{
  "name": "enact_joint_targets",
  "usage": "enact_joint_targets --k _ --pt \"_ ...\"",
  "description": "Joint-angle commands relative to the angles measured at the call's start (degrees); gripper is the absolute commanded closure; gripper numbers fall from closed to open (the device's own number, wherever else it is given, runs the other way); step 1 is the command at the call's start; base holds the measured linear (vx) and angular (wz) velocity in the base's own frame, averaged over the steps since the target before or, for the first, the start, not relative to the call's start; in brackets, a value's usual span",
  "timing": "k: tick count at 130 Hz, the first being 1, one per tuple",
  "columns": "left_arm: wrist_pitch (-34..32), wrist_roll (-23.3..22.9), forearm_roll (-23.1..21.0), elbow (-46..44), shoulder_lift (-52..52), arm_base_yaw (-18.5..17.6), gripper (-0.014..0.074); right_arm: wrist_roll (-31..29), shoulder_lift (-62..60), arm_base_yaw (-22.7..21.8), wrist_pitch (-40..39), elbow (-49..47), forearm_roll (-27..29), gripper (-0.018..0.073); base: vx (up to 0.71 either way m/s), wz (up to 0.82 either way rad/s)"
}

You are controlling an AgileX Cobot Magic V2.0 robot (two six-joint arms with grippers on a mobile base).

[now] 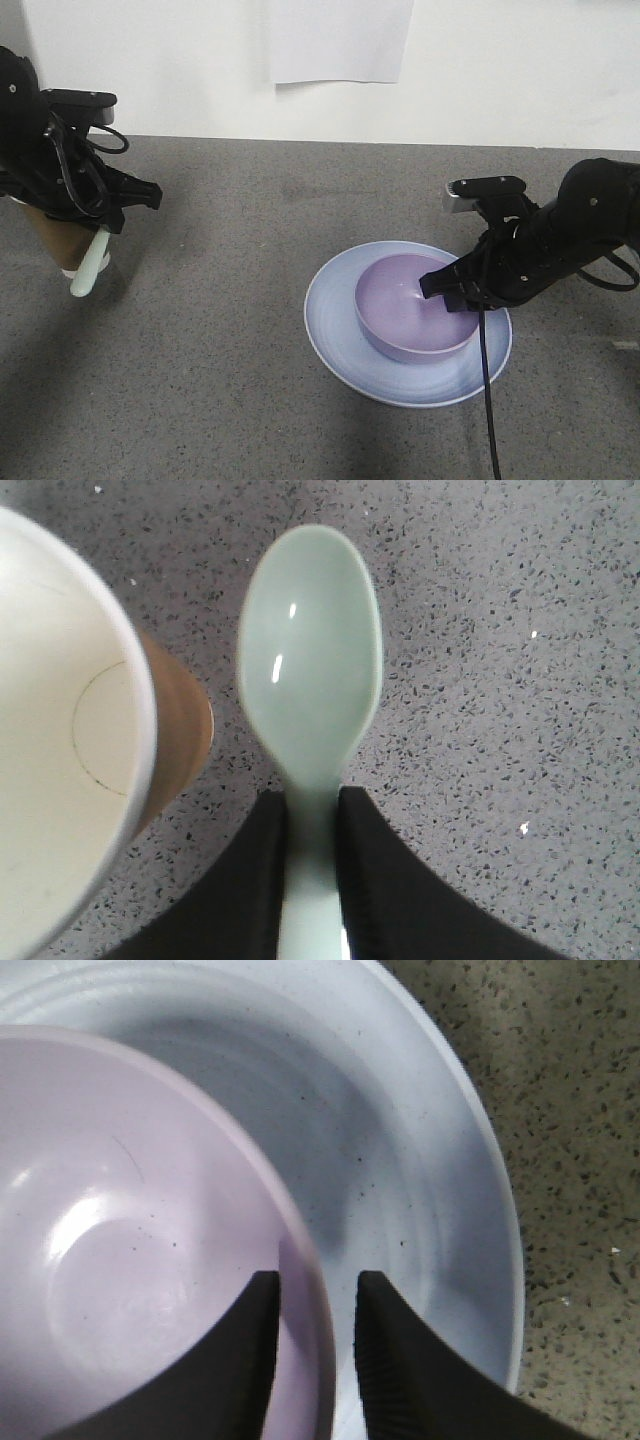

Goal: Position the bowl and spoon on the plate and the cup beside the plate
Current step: 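Open the right gripper and withdraw it from the bowl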

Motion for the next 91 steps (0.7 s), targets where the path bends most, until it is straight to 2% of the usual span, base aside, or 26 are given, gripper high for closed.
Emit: enact_joint_targets --k 1,17,58,78,91 --pt "-2.0 -0.2 0.0 -1.3 -2.9 -0.4 0.0603 0.0 -2.0 0.0 -2.1 -1.5 0.0 0.0279 0.00 0.00" --pt "-2.0 -0.2 0.0 -1.3 -2.9 -0.4 0.0603 0.0 -2.8 -0.2 -2.1 -1.5 -0.1 0.0254 0.00 0.00" --pt "-2.0 -0.2 0.0 -1.3 -2.9 -0.4 0.0603 0.9 -10.4 -0.3 -1.2 -1.5 -1.2 0.0263 0.00 0.00" --pt "-2.0 -0.2 0.0 -1.3 -2.9 -0.4 0.0603 8.1 -16.1 -0.3 -1.1 -1.5 -7.4 0.0293 0.00 0.00" --pt "-2.0 -0.2 0.0 -1.3 -2.9 -0.4 0.0603 14.0 -19.1 -0.3 -0.3 -1.5 -15.0 0.0345 0.00 0.00"
